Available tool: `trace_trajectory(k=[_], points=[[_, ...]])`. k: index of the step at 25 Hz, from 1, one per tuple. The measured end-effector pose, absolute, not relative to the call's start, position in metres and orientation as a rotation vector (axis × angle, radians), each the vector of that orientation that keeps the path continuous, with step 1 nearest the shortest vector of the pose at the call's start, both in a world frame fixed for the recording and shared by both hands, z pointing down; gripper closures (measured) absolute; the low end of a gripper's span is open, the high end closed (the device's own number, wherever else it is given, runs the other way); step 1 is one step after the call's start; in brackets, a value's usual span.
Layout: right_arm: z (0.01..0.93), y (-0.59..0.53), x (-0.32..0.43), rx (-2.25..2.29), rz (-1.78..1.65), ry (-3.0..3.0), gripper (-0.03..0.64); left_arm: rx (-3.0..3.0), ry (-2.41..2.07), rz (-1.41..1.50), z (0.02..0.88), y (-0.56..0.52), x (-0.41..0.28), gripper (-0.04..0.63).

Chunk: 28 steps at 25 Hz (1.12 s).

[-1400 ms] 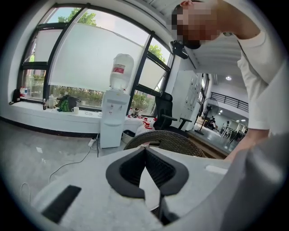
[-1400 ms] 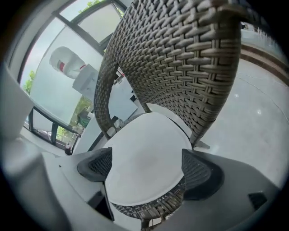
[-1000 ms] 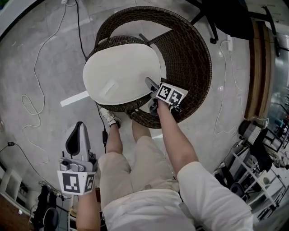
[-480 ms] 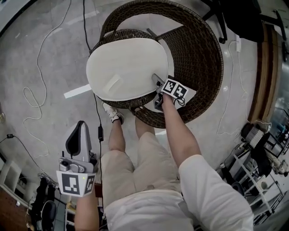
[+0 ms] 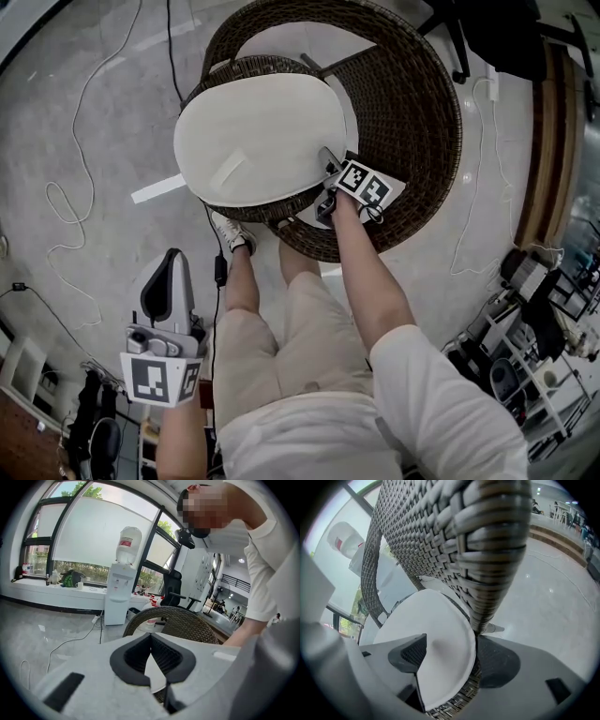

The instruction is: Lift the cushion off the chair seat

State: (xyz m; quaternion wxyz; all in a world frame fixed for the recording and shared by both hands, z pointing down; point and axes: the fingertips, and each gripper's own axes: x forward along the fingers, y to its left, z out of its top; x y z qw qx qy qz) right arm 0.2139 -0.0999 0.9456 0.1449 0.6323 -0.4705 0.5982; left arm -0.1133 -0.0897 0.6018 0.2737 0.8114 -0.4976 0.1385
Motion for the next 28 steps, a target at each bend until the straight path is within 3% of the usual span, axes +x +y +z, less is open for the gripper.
trace_trajectory(k=[4,16,23,28], points=[[0.937,-0.106,0.194,1.769,1.791,-1.439,0.385,2.178,-1.332,0.367,0.604,-0.087,-0.113,0.58],[0.957,-0.103,0.188,1.657,1.747,-1.424,0.427,2.131,-1.347,0.374,0.614,-0.073,-0.121,0.58],[0.948,-0.109,0.182,1.598,1.825,-1.545,0.562,2.127,-1.346,0.365,0.618,-0.074,-0.125,0.58],[0.925,-0.119,0.18,1.595,1.818,-1.637,0.572,2.138,-1.351,0.345,0.609,-0.078,-0.124,0.58]])
